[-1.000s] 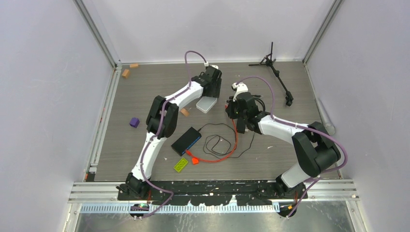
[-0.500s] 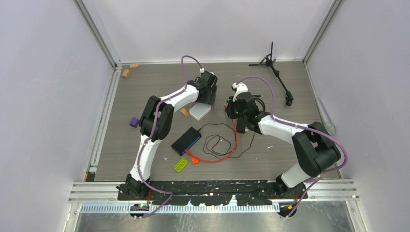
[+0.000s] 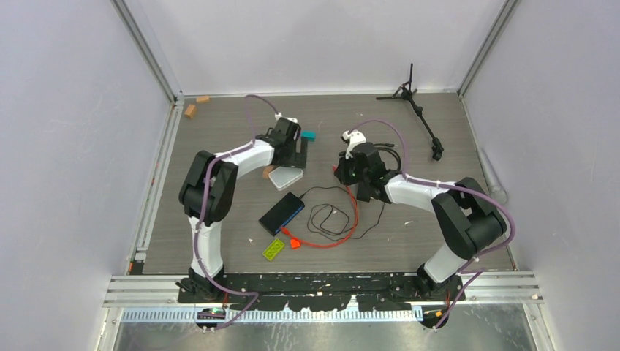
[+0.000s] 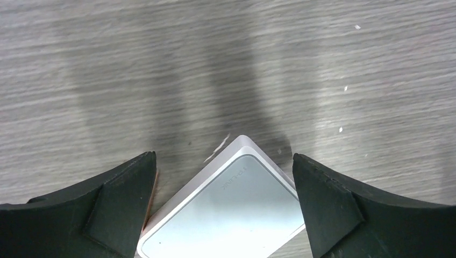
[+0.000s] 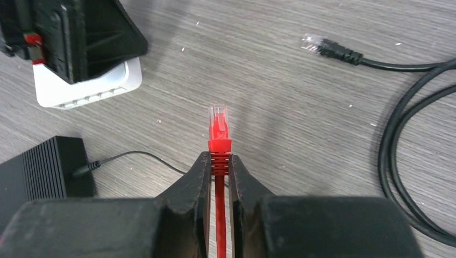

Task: Insert the plug into the switch port
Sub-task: Adjust the switch port at the center of the board.

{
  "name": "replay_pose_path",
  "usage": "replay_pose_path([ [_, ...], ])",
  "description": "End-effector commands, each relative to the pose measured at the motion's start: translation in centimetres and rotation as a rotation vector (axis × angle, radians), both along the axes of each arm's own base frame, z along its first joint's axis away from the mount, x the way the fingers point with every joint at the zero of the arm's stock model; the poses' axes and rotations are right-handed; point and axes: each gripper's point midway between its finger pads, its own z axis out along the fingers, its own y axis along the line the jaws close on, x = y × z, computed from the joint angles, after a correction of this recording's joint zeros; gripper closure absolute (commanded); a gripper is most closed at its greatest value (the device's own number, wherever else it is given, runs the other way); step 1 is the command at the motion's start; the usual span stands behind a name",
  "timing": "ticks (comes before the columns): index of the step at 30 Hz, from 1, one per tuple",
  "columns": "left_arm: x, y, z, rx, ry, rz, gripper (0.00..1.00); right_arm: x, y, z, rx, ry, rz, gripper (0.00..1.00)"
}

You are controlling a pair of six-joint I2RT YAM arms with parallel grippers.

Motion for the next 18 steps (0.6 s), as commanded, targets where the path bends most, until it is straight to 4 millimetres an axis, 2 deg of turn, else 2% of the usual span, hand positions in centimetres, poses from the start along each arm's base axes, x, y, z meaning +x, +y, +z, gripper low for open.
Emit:
replay_pose_path([
  [1,0.8,-0.4,2.9,-0.106,-0.149,-0.015,0.00,0.7,2.0,1.8,0.015,-0.070,0.068,1.00],
  [4,0.3,0.2,2.0,-0.134,-0.153,0.007,0.00,0.6,2.6,1.5,0.002,-0.071,0.088,1.00],
  [8,-0.2,0.6,1.9,-0.124,-0.125,0.017,0.02,0.1,3.8,1.2,-0.012,-0.071,0.142,1.00],
  [15,-0.8,2.7,2.6,-0.101,-0.189,0.089,0.00,-0.8,5.7,0.3,-0.068,-0.063,0.209,0.99],
  [18,-0.7,3.1,4.2,-0.127,-0.241,0.102,0.00,-0.9,6.0,0.0,-0.078,-0.057,0.218,1.00],
])
